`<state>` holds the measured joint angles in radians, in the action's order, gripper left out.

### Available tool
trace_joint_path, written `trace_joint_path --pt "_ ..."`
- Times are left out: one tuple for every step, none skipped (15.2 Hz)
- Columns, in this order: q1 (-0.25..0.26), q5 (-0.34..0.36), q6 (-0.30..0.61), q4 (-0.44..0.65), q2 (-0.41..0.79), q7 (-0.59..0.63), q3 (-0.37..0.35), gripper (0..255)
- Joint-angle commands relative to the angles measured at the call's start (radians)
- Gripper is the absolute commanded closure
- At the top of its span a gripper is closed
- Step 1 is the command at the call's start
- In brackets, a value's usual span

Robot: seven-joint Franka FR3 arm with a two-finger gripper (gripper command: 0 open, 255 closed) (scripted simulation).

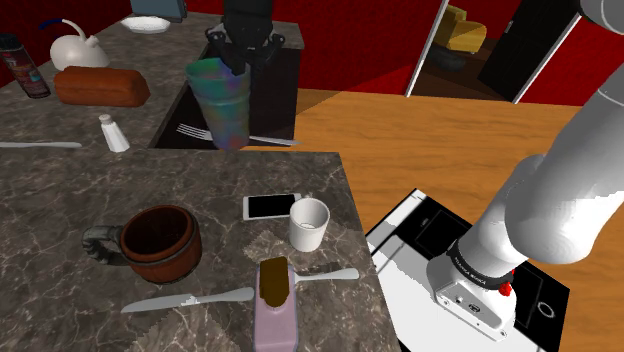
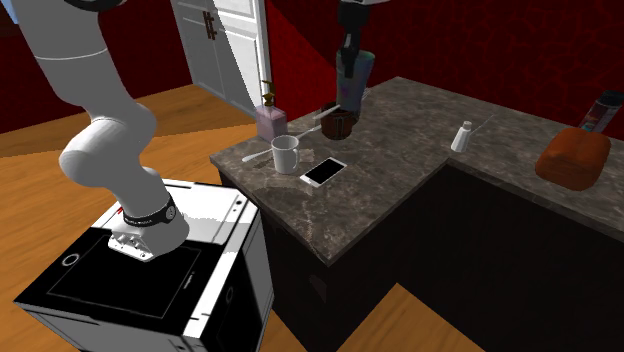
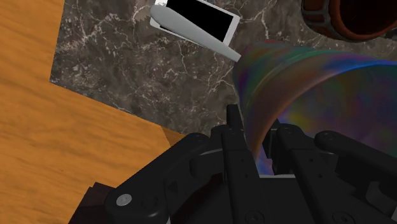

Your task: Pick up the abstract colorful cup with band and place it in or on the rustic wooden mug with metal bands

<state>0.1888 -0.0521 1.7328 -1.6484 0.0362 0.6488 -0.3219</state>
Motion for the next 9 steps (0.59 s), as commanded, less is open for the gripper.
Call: trace_joint_path --pt "0.029 0.016 -0.011 0.050 0.037 0.058 -0.026 255" --pt "0.044 0.026 -0.020 0.079 0.058 0.084 -0.037 255" --pt "0.059 0.036 -0.029 0.109 0.080 0.110 -0.047 255" --pt "0.075 0.047 -0.039 0.142 0.103 0.136 -0.057 255" --pt "0.092 0.060 -0.050 0.177 0.128 0.162 -0.067 255" --pt "0.110 0.073 -0.062 0.214 0.154 0.188 -0.076 255" --pt "0.129 0.086 -0.075 0.254 0.182 0.213 -0.085 255" --pt "0.149 0.101 -0.089 0.297 0.212 0.238 -0.093 255" --pt "0.171 0.117 -0.105 0.342 0.243 0.263 -0.099 255"
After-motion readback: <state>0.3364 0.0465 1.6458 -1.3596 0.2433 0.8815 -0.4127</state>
